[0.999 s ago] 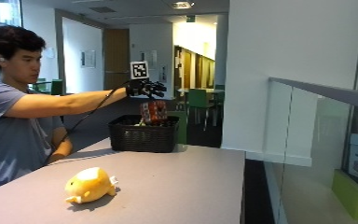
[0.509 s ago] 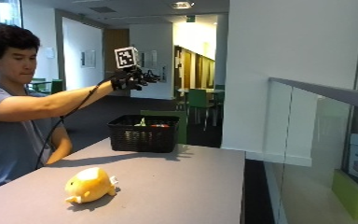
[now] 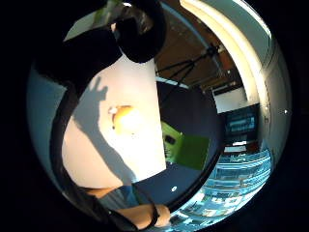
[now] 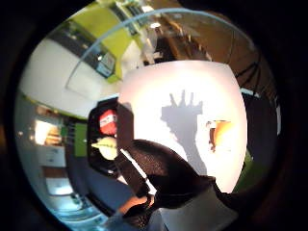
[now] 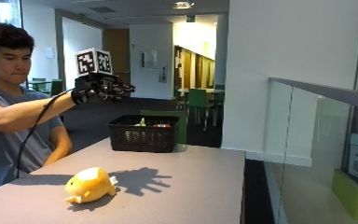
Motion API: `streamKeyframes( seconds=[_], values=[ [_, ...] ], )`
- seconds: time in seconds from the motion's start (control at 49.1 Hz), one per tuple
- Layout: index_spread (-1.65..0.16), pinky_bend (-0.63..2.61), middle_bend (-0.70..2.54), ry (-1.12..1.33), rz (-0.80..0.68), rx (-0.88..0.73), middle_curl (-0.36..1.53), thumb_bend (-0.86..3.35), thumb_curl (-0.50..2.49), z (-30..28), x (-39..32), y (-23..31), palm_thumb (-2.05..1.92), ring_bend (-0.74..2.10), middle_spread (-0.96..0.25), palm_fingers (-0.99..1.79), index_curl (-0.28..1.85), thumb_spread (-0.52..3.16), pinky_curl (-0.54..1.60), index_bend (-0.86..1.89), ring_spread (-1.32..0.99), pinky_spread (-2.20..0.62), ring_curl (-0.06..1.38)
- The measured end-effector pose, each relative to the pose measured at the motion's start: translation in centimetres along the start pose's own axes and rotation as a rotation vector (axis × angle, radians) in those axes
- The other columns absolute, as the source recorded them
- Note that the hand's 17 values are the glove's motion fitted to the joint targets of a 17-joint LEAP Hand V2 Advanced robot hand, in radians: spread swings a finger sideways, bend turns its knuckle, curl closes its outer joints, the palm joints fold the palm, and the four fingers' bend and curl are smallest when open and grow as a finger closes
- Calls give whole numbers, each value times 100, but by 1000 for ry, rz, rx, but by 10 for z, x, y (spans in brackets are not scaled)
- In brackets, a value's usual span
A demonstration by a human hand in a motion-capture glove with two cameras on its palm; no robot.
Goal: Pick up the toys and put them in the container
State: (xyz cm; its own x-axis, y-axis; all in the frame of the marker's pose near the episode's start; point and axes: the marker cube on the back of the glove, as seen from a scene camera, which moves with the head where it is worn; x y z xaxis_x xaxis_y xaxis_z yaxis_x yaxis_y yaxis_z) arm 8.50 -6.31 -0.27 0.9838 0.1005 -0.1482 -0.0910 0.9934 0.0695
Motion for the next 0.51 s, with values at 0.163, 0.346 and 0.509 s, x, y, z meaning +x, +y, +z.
streamKeyframes(
  seconds=[0.163, 0.346, 0.509],
  values=[
    [-32, 116, 19, -22, 46, -44, 38, -10, 17, 49, 50, 0, -14, 40, 0, -9, 18, 95, 32, 12, 2, 4, 28],
    [-32, 115, 18, -35, 89, -101, 37, -10, 16, 103, 75, 9, -14, 38, 0, -11, 18, 95, 32, 11, 1, 4, 28],
    [-32, 115, 18, -53, 105, -157, 37, -10, 16, 145, 90, 18, -13, 38, 0, -11, 18, 94, 32, 11, 2, 4, 28]
  ],
)
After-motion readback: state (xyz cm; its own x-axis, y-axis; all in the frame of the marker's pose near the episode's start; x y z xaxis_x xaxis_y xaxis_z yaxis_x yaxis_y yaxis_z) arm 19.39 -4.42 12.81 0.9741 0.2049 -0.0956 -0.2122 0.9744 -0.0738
